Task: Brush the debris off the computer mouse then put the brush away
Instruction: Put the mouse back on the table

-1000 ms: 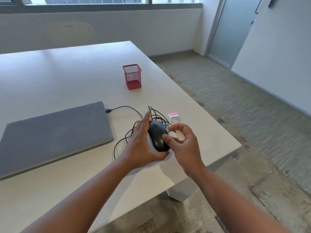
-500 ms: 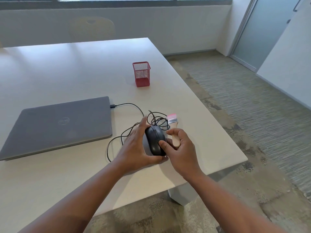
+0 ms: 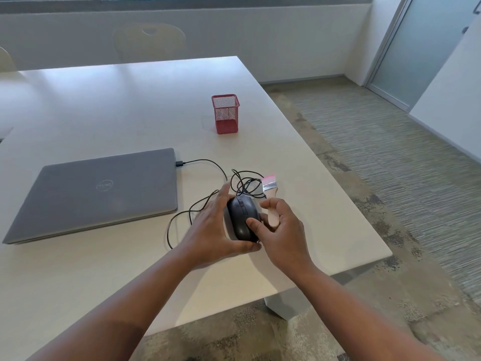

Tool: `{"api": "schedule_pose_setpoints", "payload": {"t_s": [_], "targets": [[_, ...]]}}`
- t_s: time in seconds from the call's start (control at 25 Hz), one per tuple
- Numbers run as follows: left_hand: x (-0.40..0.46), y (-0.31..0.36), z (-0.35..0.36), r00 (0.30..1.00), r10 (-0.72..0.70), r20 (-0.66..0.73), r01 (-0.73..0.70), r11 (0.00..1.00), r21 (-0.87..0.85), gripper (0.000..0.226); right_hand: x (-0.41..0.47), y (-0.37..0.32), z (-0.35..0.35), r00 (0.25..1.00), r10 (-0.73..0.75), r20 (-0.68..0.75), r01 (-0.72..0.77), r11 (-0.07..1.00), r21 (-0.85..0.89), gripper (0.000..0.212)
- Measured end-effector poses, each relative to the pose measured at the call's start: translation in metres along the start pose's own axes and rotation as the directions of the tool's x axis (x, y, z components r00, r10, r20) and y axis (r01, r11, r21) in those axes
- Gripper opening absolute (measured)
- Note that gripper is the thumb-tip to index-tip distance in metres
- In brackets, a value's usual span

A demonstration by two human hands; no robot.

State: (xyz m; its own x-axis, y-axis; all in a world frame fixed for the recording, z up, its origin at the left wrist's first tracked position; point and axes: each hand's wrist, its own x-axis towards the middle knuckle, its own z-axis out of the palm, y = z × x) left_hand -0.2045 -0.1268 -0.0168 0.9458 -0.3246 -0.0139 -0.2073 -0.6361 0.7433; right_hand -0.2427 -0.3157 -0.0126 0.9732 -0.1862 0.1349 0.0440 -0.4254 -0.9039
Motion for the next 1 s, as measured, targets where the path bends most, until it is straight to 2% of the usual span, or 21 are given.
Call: {"api": "schedule_pose_setpoints", "payload": {"t_s": [0.64,0.84,0.92,1.0], "targets": [[0.002,-0.001,-0.002,0.999,-0.036,0.029,0.034,0.996,0.078,0.155,0.001,0.002,0.001,0.997,-0.063,-0.033,0.062,0.997,-0.042,0.033],[-0.002,0.003,-0.002,0.999,-0.019,0.038,0.015,0.993,0.113,0.153,0.000,0.002,0.001,0.997,-0.067,-0.048,0.068,0.998,0.011,0.028],[-0.008,0.007,-0.003,0.999,0.008,0.033,-0.012,0.992,0.128,0.148,0.000,0.001,0.000,0.989,-0.104,-0.104,0.107,0.994,0.022,0.018],[-0.014,0.012,-0.004,0.996,0.083,0.014,-0.084,0.985,0.151,0.129,0.000,-0.002,0.000,0.976,-0.145,-0.160,0.151,0.988,0.029,0.014]]}}
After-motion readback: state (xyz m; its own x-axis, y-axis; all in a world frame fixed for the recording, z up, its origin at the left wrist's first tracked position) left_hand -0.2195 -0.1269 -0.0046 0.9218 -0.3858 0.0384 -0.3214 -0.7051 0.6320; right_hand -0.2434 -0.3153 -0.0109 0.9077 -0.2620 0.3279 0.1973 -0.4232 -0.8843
